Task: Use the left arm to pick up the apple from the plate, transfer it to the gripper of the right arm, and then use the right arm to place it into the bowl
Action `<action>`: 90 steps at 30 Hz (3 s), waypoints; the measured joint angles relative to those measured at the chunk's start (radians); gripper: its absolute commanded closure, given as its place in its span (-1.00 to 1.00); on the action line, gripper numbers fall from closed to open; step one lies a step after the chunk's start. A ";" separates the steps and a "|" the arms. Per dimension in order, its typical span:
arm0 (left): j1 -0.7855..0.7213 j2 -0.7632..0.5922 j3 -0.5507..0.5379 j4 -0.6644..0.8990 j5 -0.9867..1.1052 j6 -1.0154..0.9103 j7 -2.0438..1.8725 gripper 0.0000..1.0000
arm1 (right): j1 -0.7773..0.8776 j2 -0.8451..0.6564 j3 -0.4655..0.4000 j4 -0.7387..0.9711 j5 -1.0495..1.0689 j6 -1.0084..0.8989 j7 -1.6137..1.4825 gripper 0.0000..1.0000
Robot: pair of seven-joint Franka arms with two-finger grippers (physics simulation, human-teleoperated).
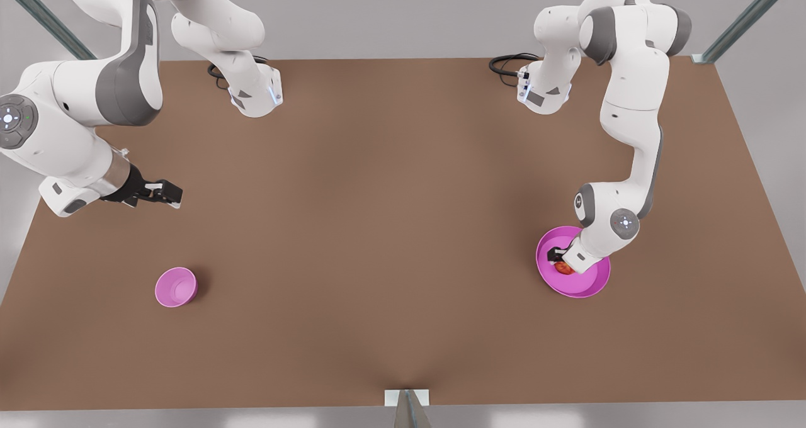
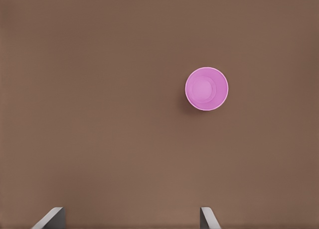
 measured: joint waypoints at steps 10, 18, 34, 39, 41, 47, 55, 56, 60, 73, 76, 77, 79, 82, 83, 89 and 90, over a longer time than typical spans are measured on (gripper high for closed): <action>0.002 -0.082 0.000 -0.003 0.006 -0.017 0.011 -0.52 | 0.000 0.000 0.002 0.001 0.000 0.001 0.005 -1.00; -0.016 -0.249 -0.256 0.059 -0.354 -0.185 0.120 -0.51 | 0.007 0.000 0.002 0.005 0.001 0.003 0.006 -1.00; -0.195 0.155 -0.467 0.380 -1.659 -0.259 0.906 -0.45 | 0.007 0.100 0.030 0.004 0.272 0.035 0.011 -1.00; -0.267 0.326 -0.526 0.579 -1.719 -0.238 1.128 -0.45 | 0.025 0.275 0.124 -0.204 0.940 0.294 -0.040 -1.00; -0.282 0.361 -0.551 0.620 -1.735 -0.229 1.214 -0.45 | 0.024 0.311 0.139 -0.256 1.174 0.390 -0.094 -1.00; -0.304 0.411 -0.565 0.695 -1.755 -0.201 1.426 -0.45 | -0.001 0.361 0.142 -0.284 1.435 0.533 -0.254 -1.00; -0.294 0.409 -0.566 0.731 -1.759 -0.180 1.615 -0.40 | -0.093 0.333 0.144 -0.491 1.481 0.396 -0.505 -1.00; -0.293 0.409 -0.566 0.737 -1.759 -0.177 1.632 -0.40 | -0.089 0.327 0.146 -0.515 1.480 0.372 -0.538 -1.00; -0.295 0.411 -0.566 0.743 -1.760 -0.167 1.691 -0.40 | -0.078 0.339 0.148 -0.528 1.480 0.317 -0.653 -1.00; -0.319 0.438 -0.566 0.777 -1.762 -0.151 1.818 -0.40 | -0.010 0.382 0.149 -0.445 1.533 0.292 -0.895 -1.00; -0.322 0.441 -0.566 0.780 -1.762 -0.146 1.837 -0.40 | 0.029 0.382 0.150 -0.444 1.561 0.306 -0.930 -1.00; -0.322 0.442 -0.566 0.780 -1.762 -0.145 1.842 -0.40 | 0.033 0.382 0.150 -0.443 1.567 0.310 -0.941 -1.00; -0.322 0.443 -0.565 0.781 -1.763 -0.144 1.853 -0.40 | 0.036 0.382 0.150 -0.443 1.575 0.315 -0.960 -1.00; -0.322 0.443 -0.564 0.781 -1.763 -0.142 1.867 -0.40 | 0.054 0.382 0.150 -0.439 1.591 0.325 -0.986 -1.00; -0.322 0.443 -0.564 0.781 -1.763 -0.142 1.871 -0.40 | 0.063 0.382 0.150 -0.438 1.595 0.332 -0.993 -1.00; -0.323 0.443 -0.563 0.781 -1.763 -0.138 1.893 -0.40 | 0.091 0.382 0.150 -0.440 1.612 0.365 -1.033 -0.86; -0.323 0.443 -0.563 0.781 -1.763 -0.138 1.896 -0.40 | 0.093 0.382 0.151 -0.440 1.615 0.370 -1.039 -0.79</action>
